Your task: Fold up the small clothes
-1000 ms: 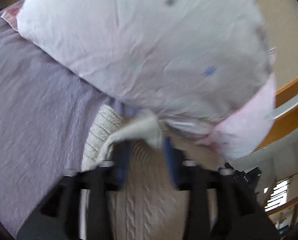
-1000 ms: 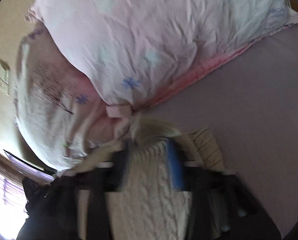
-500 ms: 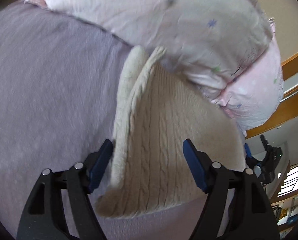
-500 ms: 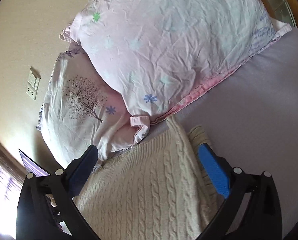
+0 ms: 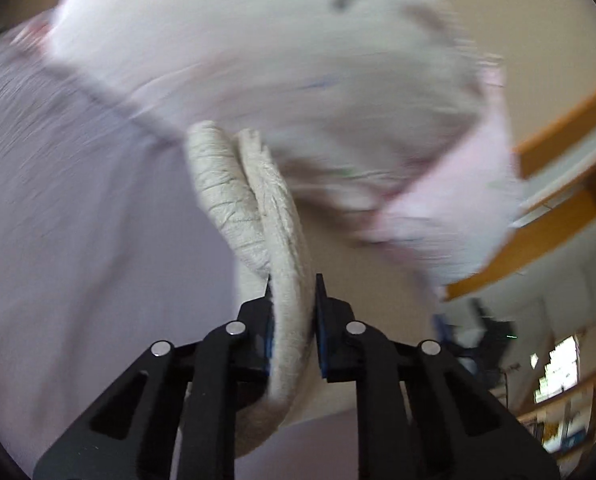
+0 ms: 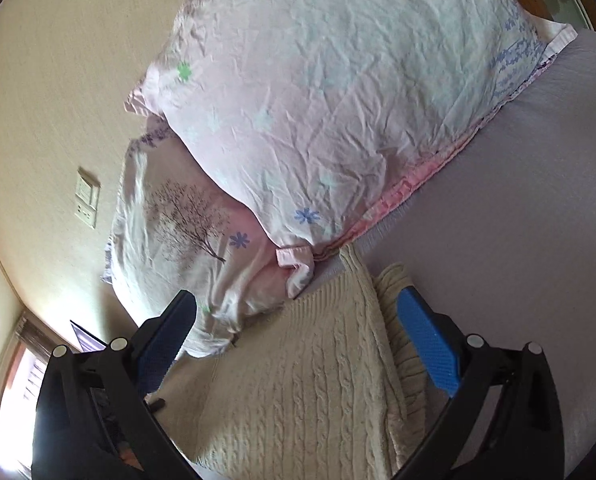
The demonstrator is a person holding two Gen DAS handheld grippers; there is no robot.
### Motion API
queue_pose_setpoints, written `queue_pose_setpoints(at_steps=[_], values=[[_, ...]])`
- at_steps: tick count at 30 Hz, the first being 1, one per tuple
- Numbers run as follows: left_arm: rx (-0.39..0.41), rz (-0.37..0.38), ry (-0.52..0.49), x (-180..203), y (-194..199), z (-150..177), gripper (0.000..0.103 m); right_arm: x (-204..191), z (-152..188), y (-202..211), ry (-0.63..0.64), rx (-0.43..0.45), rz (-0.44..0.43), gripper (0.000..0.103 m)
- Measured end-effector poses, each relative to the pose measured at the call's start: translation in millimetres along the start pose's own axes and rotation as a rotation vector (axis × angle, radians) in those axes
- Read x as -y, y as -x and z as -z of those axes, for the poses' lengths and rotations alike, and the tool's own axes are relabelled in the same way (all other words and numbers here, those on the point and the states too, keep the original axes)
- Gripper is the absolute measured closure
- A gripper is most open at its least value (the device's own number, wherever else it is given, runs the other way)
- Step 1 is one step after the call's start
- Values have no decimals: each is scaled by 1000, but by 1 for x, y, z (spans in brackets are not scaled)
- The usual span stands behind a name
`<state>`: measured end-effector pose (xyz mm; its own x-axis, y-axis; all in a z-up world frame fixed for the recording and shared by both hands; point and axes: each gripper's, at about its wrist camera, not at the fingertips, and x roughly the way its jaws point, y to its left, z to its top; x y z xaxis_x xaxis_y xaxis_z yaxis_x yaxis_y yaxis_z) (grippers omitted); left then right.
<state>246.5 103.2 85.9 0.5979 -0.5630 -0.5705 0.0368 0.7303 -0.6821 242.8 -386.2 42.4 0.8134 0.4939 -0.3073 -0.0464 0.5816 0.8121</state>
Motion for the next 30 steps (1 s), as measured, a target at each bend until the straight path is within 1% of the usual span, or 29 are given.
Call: queue_pose_setpoints(at_steps=[1, 2, 3, 4, 5, 6, 7, 9, 10, 11, 12, 13, 14, 15, 16, 17, 18, 20, 21, 22, 23, 24, 25, 27, 29, 30], values=[[4, 49, -40, 26, -4, -1, 89, 0, -1, 2, 0, 7, -6, 1], [0, 83, -55, 41, -9, -1, 89, -1, -2, 5, 4, 18, -4, 1], [-17, 139, -78, 64, -19, 0, 89, -2, -4, 8, 12, 30, 6, 1], [-38, 192, -108, 87, -34, 3, 89, -2, -4, 10, 20, 39, 15, 1], [-66, 247, -148, 116, -57, 9, 89, -3, -6, 13, 33, 54, 33, 1], [-89, 279, -170, 133, -73, 15, 89, -4, -7, 16, 45, 66, 48, 1], [-132, 316, -189, 152, -96, 23, 89, -4, -8, 18, 53, 73, 60, 1], [-228, 373, -196, 181, -146, 42, 87, -1, -12, 23, 70, 86, 98, 1], [-282, 397, -187, 190, -169, 51, 88, 1, -14, 25, 71, 91, 118, 1], [-334, 444, -155, 195, -188, 58, 88, 6, -17, 28, 62, 93, 136, 1], [-366, 486, -118, 197, -199, 63, 88, 10, -18, 29, 50, 84, 142, 1], [-368, 496, -108, 196, -199, 65, 88, 14, -20, 29, 37, 70, 144, 1], [-348, 489, -120, 194, -194, 64, 85, 18, -22, 27, 18, 43, 140, 1], [-302, 467, -152, 190, -182, 60, 82, 20, -23, 24, 5, 9, 132, 1], [-247, 433, -176, 184, -167, 55, 72, 20, -23, 19, 3, -40, 133, 1], [-188, 385, -196, 174, -149, 49, 61, 19, -23, 14, 11, -87, 138, 1], [-150, 336, -213, 168, -139, 49, 57, 18, -22, 10, 18, -124, 148, 1], [-87, 180, -259, 147, -113, 49, 48, 20, -18, -1, 25, -205, 177, 1], [-81, 124, -275, 139, -108, 50, 45, 21, -17, -6, 22, -239, 191, 1], [-88, 70, -287, 128, -106, 52, 42, 24, -14, -10, 18, -268, 207, 1], [-110, 35, -291, 117, -107, 54, 41, 27, -11, -15, 12, -300, 229, 1], [-152, 14, -286, 107, -110, 58, 40, 28, -10, -18, 9, -315, 244, 2], [-192, 3, -274, 100, -115, 62, 40, 30, -8, -20, 7, -326, 255, 3], [-259, -3, -257, 92, -129, 75, 39, 30, -6, -21, 14, -324, 249, 4], [-295, -9, -260, 88, -139, 90, 38, 31, -5, -21, 18, -325, 227, 5], [-302, -9, -257, 85, -143, 94, 36, 34, -4, -23, 5, -340, 194, 16]])
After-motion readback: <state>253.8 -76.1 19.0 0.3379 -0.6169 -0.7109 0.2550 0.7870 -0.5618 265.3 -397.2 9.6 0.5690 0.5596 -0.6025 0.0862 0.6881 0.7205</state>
